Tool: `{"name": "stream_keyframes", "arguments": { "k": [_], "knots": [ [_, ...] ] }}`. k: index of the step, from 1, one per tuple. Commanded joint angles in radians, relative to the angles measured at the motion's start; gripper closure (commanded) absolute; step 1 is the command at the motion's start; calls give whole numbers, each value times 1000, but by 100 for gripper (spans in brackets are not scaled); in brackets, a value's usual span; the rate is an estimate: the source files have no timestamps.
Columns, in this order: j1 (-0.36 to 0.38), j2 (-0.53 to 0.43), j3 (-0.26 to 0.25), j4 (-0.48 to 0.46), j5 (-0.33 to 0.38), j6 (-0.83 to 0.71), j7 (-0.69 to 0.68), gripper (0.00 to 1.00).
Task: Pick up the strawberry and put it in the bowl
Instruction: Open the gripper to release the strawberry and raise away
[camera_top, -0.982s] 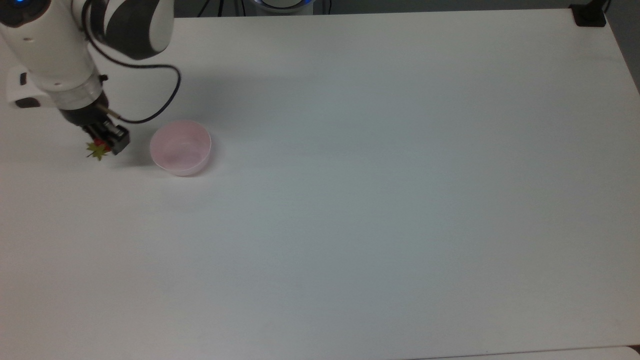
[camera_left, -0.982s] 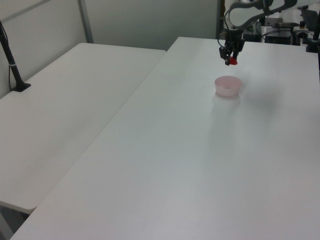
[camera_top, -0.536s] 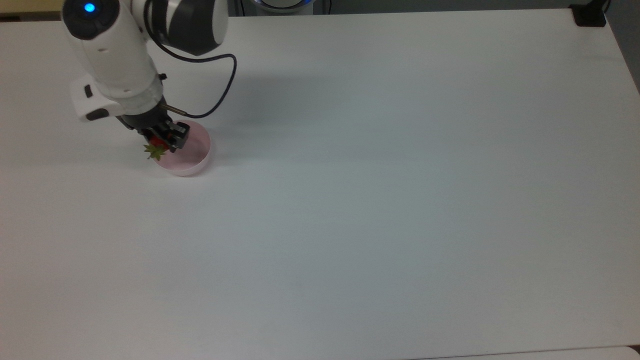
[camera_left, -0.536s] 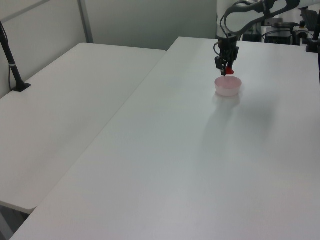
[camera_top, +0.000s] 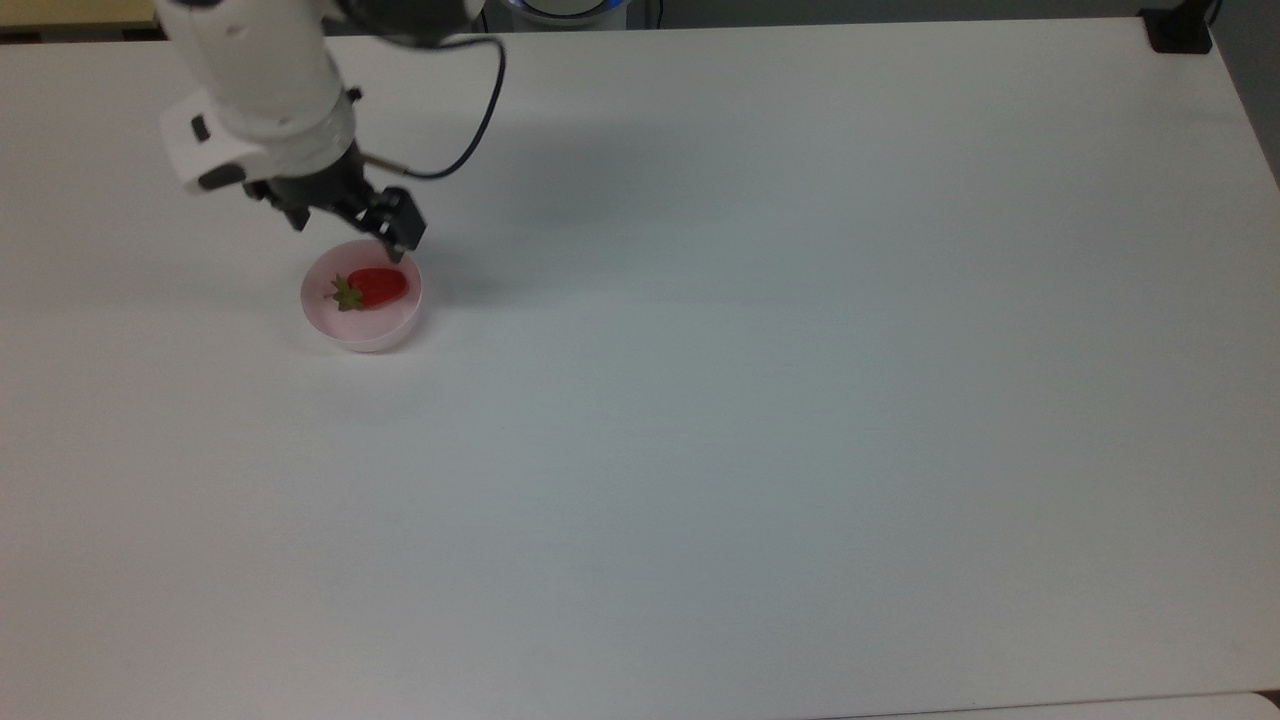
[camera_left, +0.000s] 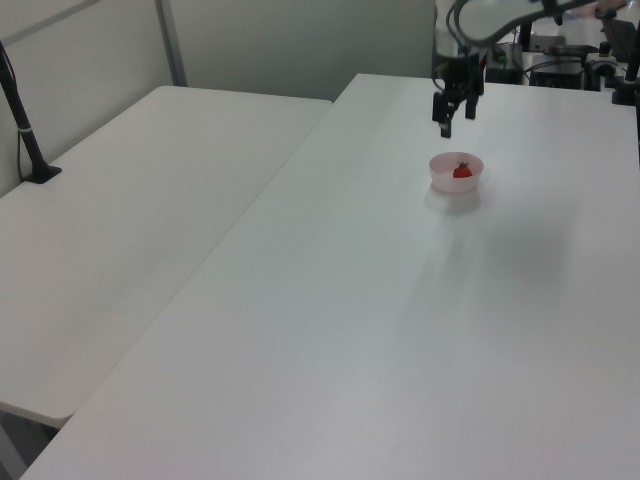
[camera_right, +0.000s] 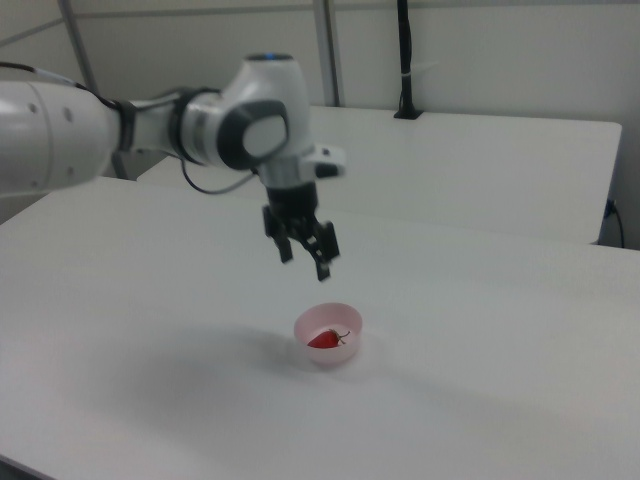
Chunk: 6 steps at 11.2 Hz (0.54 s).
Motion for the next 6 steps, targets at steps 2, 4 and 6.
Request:
{"name": "stream_keyframes", "arguments": {
  "k": [2, 4, 6],
  "knots": [
    [135, -154, -14, -9, 3, -106, -14, 0],
    [185, -198, -17, -7, 0, -154, -15, 0],
    [229, -239, -20, -8, 0, -197, 11, 0]
  ]
}}
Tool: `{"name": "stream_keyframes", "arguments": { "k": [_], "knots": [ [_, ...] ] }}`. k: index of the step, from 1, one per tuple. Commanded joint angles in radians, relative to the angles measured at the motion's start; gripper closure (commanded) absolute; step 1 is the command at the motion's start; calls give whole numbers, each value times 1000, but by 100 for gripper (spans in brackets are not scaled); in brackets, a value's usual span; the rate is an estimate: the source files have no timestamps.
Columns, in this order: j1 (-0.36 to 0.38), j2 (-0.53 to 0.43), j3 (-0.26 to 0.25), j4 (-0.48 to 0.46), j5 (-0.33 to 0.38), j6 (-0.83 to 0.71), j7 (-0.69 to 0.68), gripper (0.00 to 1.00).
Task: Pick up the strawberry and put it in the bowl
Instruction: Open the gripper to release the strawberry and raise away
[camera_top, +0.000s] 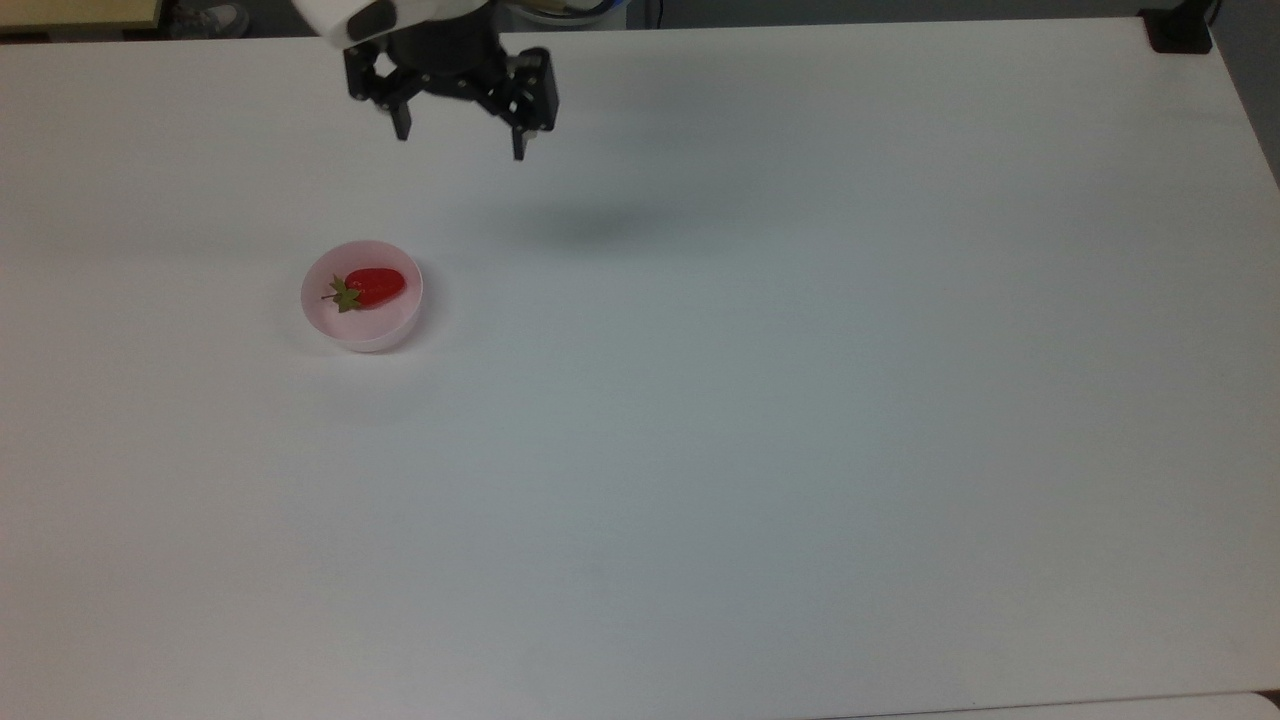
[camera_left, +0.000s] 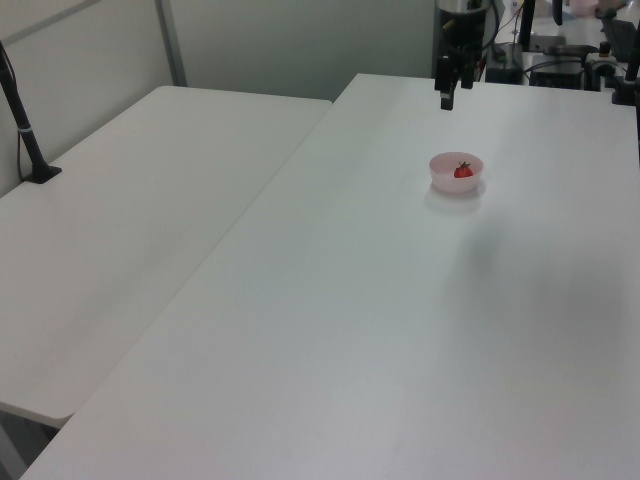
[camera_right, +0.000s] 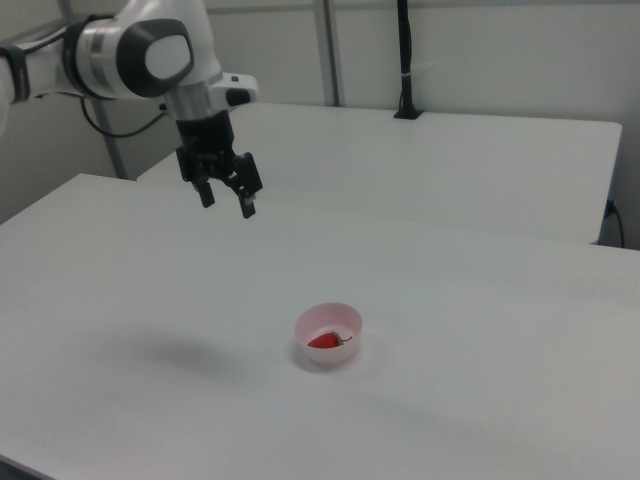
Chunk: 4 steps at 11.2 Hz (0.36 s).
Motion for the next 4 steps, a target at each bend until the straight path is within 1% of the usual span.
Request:
{"name": "stream_keyframes", "arguments": {
  "k": [1, 4],
  "knots": [
    [55, -65, -22, -23, 0, -48, 37, 0],
    [54, -65, -22, -23, -6, -49, 37, 0]
  ]
}}
